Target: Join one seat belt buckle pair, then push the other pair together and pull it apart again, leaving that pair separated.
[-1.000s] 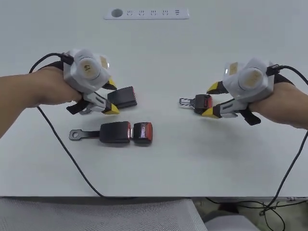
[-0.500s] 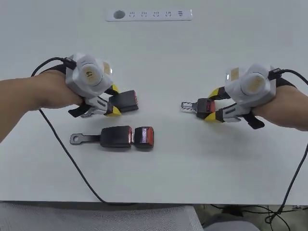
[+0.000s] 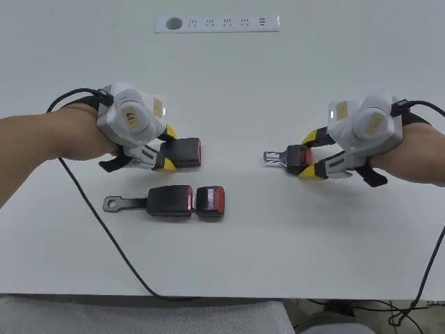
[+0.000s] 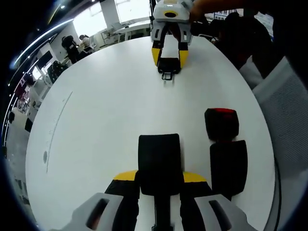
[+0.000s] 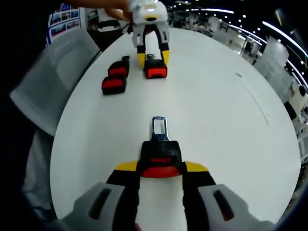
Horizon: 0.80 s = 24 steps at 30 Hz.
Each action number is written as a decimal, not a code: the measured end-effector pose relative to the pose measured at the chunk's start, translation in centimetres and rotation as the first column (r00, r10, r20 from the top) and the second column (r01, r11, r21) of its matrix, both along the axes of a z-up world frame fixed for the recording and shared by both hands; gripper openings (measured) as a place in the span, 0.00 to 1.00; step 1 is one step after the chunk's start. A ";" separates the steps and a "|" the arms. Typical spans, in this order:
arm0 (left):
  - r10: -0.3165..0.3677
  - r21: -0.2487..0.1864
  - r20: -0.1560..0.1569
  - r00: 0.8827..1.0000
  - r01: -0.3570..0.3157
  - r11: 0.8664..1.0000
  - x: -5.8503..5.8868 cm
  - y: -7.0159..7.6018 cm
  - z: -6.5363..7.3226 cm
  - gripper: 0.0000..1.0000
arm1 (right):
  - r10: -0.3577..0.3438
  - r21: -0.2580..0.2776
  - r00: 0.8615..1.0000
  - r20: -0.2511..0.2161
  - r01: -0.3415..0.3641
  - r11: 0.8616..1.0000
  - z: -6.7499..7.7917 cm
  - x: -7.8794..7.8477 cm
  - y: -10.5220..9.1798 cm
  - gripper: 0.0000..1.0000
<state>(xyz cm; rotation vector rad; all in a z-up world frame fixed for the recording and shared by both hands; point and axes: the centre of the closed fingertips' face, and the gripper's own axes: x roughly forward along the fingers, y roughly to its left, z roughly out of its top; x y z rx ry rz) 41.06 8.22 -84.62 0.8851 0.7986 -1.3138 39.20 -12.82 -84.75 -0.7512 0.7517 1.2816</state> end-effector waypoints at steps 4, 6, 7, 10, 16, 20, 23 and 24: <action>0.003 0.005 -0.008 1.000 -0.003 1.000 0.0 0.0 0.0 0.33 | 0.011 -0.011 1.000 0.012 -0.011 1.000 -0.1 0.0 0.0 0.34; 0.003 0.009 -0.010 1.000 -0.003 1.000 0.0 0.0 0.0 0.33 | 0.020 -0.017 1.000 0.018 -0.019 1.000 -0.1 0.0 0.0 0.34; 0.003 0.010 -0.010 1.000 -0.003 1.000 0.0 0.0 0.0 0.33 | 0.020 -0.018 1.000 0.017 -0.019 1.000 -0.1 0.0 0.1 0.34; -0.001 0.014 -0.008 1.000 0.001 1.000 0.0 0.0 -0.1 0.33 | 0.016 -0.027 1.000 0.012 -0.016 1.000 -0.1 0.1 0.1 0.34; -0.009 0.025 -0.008 1.000 0.009 1.000 0.0 -0.1 -0.1 0.33 | 0.003 -0.037 1.000 0.010 -0.003 0.999 0.0 0.1 0.4 0.34; -0.012 0.030 -0.007 1.000 0.012 0.999 0.0 -0.1 -0.1 0.33 | 0.001 -0.029 1.000 0.006 -0.001 1.000 0.1 0.1 1.4 0.34; -0.013 0.031 -0.006 1.000 0.013 0.999 0.0 -0.1 -0.2 0.33 | 0.007 -0.021 1.000 0.008 -0.006 1.000 0.1 0.1 2.2 0.34; -0.013 0.032 -0.007 1.000 0.013 0.999 0.0 -0.1 -0.2 0.33 | 0.010 -0.020 1.000 0.011 -0.010 1.000 0.1 0.1 2.5 0.34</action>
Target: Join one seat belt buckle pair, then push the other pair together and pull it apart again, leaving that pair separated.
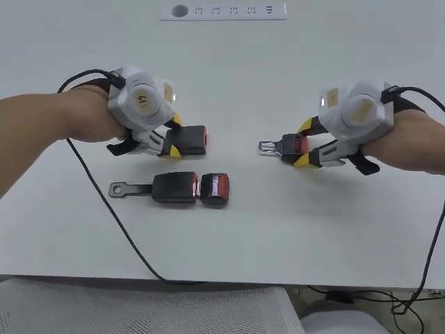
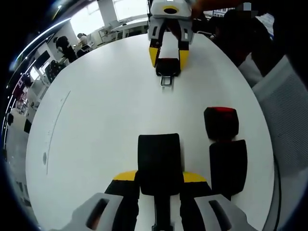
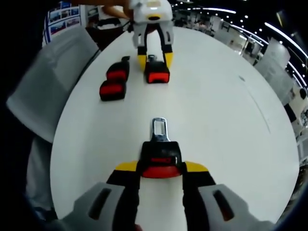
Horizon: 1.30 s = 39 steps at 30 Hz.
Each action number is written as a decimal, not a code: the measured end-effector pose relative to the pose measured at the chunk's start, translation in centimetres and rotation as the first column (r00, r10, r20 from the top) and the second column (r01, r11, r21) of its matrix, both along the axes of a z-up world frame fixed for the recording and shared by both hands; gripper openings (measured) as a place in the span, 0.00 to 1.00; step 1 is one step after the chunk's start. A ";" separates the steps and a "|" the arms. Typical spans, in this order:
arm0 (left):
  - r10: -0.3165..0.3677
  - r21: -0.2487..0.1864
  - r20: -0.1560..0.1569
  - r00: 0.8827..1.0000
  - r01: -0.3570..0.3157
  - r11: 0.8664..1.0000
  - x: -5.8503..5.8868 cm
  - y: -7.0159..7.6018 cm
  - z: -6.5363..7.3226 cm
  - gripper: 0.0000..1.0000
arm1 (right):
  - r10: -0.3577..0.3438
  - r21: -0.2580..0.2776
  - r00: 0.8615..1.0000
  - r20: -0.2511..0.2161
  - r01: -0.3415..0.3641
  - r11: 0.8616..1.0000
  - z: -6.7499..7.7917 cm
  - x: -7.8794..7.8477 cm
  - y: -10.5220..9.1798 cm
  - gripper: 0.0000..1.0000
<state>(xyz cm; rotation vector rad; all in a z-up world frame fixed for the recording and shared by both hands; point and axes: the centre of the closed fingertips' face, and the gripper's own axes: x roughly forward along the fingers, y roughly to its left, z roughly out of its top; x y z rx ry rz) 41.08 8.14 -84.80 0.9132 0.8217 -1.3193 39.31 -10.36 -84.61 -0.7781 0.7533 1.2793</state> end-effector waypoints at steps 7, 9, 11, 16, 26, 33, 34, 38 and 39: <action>-0.001 0.004 -0.001 1.000 0.001 1.000 0.0 0.0 0.0 0.33 | 0.010 -0.001 1.000 0.006 -0.010 1.000 -0.2 0.2 1.9 0.34; -0.002 0.006 0.000 1.000 0.002 1.000 -0.1 0.0 0.0 0.33 | 0.011 0.004 1.000 0.004 -0.011 1.000 -0.2 0.2 2.4 0.34; -0.005 0.008 0.000 1.000 0.005 1.000 -0.1 0.0 0.0 0.33 | 0.013 0.006 1.000 0.007 -0.013 1.000 -0.2 0.3 2.9 0.34; -0.011 0.014 0.000 1.000 0.011 1.000 -0.2 -0.1 0.0 0.33 | 0.003 0.018 1.000 0.008 -0.003 1.000 -0.2 0.7 4.3 0.34; -0.016 0.022 0.001 1.000 0.016 1.000 -0.3 -0.1 0.0 0.33 | 0.003 0.037 1.000 0.015 -0.003 0.999 -0.1 0.9 6.9 0.34; -0.019 0.026 0.005 1.000 0.019 0.999 -0.3 -0.1 0.0 0.33 | 0.001 0.042 1.000 0.019 -0.001 0.999 -0.1 1.1 8.0 0.34; -0.019 0.026 0.004 1.000 0.019 0.999 -0.3 -0.1 0.0 0.33 | 0.002 0.042 1.000 0.020 -0.003 0.999 -0.1 1.1 8.1 0.34; -0.022 0.032 0.004 1.000 0.022 0.999 -0.2 -0.1 0.0 0.33 | 0.014 0.038 1.000 0.025 -0.015 0.999 -0.1 1.0 8.7 0.34; -0.022 0.032 0.005 1.000 0.022 0.999 -0.2 -0.1 0.0 0.33 | 0.020 0.036 0.999 0.027 -0.021 0.999 0.0 1.0 8.8 0.34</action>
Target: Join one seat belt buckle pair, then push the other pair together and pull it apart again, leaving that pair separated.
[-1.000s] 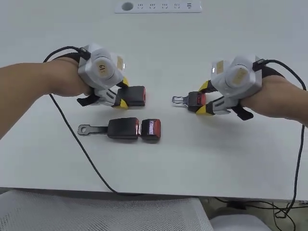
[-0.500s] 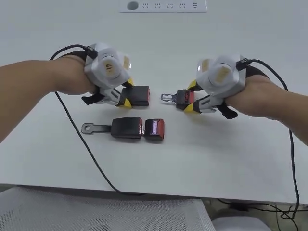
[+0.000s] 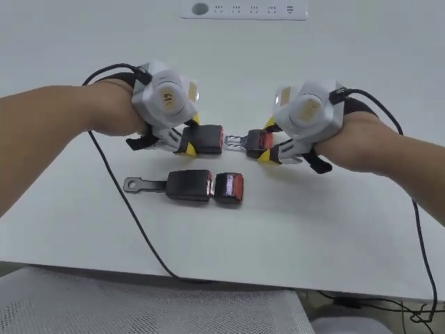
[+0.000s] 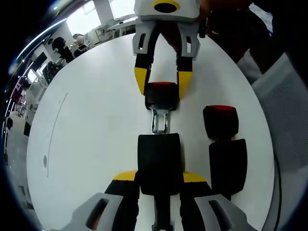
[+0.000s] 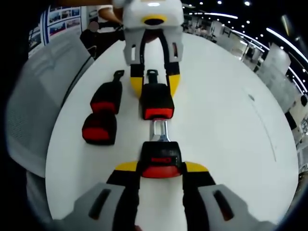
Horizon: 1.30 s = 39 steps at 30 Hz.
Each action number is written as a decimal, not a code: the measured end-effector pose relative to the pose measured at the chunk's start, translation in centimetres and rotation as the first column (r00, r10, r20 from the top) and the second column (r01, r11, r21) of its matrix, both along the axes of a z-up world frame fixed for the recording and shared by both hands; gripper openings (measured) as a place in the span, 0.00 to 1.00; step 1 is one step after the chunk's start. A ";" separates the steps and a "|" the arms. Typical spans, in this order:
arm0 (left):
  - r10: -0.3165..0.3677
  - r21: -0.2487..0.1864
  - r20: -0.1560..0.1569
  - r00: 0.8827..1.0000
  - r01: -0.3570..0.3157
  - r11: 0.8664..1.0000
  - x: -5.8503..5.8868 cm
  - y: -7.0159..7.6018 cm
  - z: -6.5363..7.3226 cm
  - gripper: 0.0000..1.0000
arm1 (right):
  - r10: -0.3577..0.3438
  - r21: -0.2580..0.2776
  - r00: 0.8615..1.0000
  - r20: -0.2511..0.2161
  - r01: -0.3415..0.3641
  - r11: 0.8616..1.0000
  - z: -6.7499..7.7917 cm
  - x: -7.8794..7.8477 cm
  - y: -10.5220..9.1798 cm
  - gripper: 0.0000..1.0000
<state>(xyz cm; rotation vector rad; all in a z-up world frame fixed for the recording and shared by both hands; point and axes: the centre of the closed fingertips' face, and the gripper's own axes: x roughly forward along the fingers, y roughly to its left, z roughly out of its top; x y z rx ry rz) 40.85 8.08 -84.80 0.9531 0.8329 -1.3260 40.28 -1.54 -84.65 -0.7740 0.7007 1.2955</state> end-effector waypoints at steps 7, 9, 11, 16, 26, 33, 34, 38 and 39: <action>0.000 0.005 0.002 1.000 0.000 1.000 0.0 0.0 0.0 0.33 | 0.021 -0.015 1.000 0.017 -0.021 1.000 0.1 0.2 0.6 0.34; 0.000 0.004 0.002 1.000 0.000 1.000 0.0 0.0 0.0 0.33 | 0.021 -0.011 1.000 0.017 -0.021 1.000 0.1 0.2 0.7 0.34; -0.001 0.005 0.003 1.000 0.001 1.000 0.0 0.1 0.0 0.33 | 0.025 -0.011 1.000 0.018 -0.024 1.000 0.1 0.2 0.8 0.34; -0.001 0.004 0.003 1.000 0.001 1.000 -0.1 0.1 0.0 0.33 | 0.032 -0.007 0.999 0.017 -0.032 0.999 0.1 0.1 1.2 0.34; -0.002 -0.006 0.003 1.000 0.002 1.000 0.0 0.0 0.1 0.33 | 0.025 0.009 1.000 -0.001 -0.025 1.000 0.1 0.2 1.8 0.33; -0.011 -0.006 0.001 1.000 0.011 1.000 0.0 -0.1 0.0 0.32 | 0.022 0.009 1.000 -0.012 -0.022 1.000 0.1 0.3 2.0 0.31; -0.012 -0.008 0.001 1.000 0.012 1.000 0.0 -0.1 0.0 0.32 | 0.021 0.011 1.000 -0.013 -0.021 1.000 0.1 0.3 2.0 0.31; -0.008 -0.018 0.000 1.000 0.008 1.000 0.0 -0.1 0.0 0.32 | 0.016 0.013 1.000 -0.016 -0.015 1.000 0.0 0.3 2.2 0.31; -0.007 -0.021 0.000 1.000 0.007 1.000 0.0 -0.1 0.0 0.32 | 0.016 0.013 1.000 -0.016 -0.015 1.000 0.0 0.3 2.2 0.31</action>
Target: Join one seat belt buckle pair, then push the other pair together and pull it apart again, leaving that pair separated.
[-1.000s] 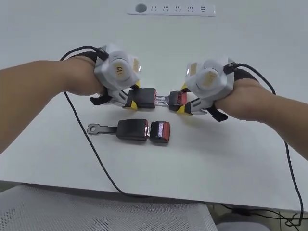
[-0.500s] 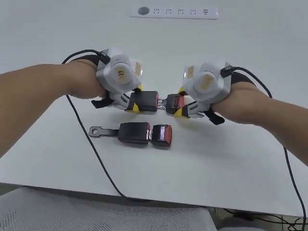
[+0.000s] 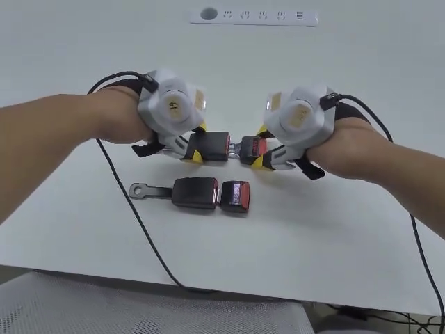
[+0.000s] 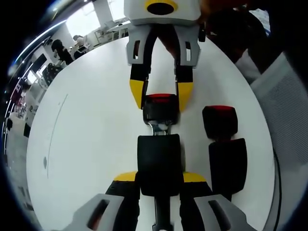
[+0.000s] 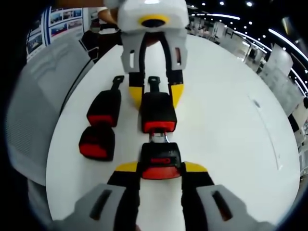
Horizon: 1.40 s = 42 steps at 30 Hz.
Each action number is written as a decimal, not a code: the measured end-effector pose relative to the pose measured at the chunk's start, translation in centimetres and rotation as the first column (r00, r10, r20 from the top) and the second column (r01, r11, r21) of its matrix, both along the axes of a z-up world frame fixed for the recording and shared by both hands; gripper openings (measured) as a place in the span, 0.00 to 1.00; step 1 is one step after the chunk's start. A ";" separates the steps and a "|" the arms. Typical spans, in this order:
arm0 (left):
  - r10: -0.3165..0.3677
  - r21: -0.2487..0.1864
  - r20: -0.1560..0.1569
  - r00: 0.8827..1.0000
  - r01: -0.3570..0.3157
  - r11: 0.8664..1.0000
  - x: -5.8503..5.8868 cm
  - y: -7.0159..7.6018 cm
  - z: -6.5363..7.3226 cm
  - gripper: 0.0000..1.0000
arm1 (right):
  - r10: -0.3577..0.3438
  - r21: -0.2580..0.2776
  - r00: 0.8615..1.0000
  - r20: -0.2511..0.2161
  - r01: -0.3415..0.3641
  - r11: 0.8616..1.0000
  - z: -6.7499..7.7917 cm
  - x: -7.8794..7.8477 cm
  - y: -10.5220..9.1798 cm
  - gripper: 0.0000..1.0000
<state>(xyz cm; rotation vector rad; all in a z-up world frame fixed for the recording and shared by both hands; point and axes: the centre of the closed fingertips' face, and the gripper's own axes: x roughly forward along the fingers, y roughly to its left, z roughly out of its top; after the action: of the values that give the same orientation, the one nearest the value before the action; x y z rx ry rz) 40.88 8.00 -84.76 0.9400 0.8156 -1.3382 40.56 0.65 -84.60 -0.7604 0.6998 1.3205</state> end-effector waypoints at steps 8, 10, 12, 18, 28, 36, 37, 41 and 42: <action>-0.004 0.000 -0.005 1.000 0.004 1.000 0.1 0.0 -0.1 0.32 | -0.001 0.007 1.000 -0.004 0.001 1.000 -0.1 0.1 0.4 0.31; -0.007 0.002 -0.006 1.000 0.007 1.000 0.1 0.0 -0.1 0.31 | 0.000 0.013 1.000 -0.004 0.000 1.000 0.0 0.0 0.9 0.31; -0.009 0.005 -0.006 1.000 0.009 1.000 0.1 0.0 -0.1 0.31 | 0.000 0.009 1.000 0.002 0.000 1.000 -0.1 0.1 1.2 0.30; -0.004 -0.003 -0.005 1.000 0.004 1.000 0.0 0.0 -0.1 0.31 | -0.013 0.014 1.000 -0.008 0.013 1.000 -0.2 0.1 1.5 0.30; 0.000 -0.010 -0.008 1.000 0.000 1.000 0.0 0.0 -0.1 0.32 | -0.009 0.010 1.000 -0.009 0.009 1.000 -0.2 0.1 1.4 0.31; 0.004 -0.011 -0.008 1.000 -0.004 1.000 0.0 0.1 -0.1 0.32 | -0.008 0.013 1.000 -0.004 0.008 1.000 -0.1 0.1 1.4 0.31; 0.006 -0.011 -0.008 1.000 -0.006 1.000 0.0 0.1 -0.1 0.32 | -0.008 0.013 1.000 -0.004 0.008 1.000 -0.1 0.0 1.4 0.31; 0.011 -0.007 -0.007 1.000 -0.011 1.000 0.0 0.2 -0.1 0.32 | -0.007 0.013 1.000 -0.001 0.007 1.000 -0.1 0.1 1.4 0.31; 0.010 -0.005 -0.007 1.000 -0.010 1.000 0.0 0.2 -0.1 0.32 | -0.010 0.011 1.000 -0.002 0.010 1.000 -0.1 0.0 1.4 0.31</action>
<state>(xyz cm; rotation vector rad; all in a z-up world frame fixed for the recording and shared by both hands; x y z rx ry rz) 40.88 8.18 -84.83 0.9270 0.8206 -1.3347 40.60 2.01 -84.75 -0.7454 0.6964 1.3152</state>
